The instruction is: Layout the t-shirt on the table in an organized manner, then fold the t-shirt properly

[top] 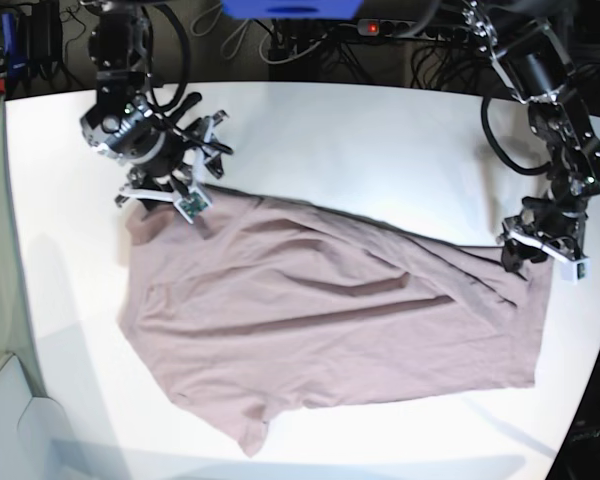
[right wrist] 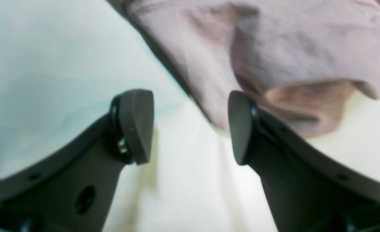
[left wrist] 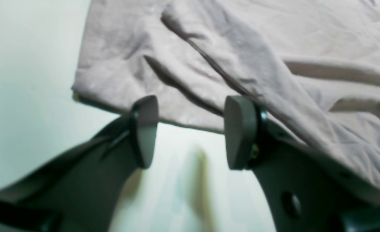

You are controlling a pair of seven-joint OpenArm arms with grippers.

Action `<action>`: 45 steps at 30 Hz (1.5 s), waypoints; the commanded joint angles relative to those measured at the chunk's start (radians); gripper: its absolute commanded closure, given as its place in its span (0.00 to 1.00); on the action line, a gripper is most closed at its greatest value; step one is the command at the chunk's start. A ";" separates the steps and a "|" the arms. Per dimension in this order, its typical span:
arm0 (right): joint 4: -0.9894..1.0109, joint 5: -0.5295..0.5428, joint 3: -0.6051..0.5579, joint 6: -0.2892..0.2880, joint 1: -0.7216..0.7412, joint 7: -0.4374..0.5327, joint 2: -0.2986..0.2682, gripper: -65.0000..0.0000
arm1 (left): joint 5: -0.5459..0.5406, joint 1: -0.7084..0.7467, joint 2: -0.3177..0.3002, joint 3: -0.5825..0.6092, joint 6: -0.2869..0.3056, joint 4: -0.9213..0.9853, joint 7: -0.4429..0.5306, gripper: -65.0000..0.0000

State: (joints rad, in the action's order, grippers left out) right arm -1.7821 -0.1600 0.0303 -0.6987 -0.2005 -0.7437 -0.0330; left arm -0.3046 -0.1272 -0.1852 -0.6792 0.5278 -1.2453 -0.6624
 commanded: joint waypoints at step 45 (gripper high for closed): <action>-0.150 0.006 0.043 0.001 0.117 0.005 -0.066 1.00 | -0.052 -0.354 -0.168 0.128 0.007 0.457 0.214 0.50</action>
State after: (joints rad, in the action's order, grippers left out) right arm -1.9102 -0.1608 0.0704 -0.6987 -0.0971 -0.7589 -0.0937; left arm -0.3527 -0.4667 -0.3408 -0.5472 0.5278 -0.7719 -0.4553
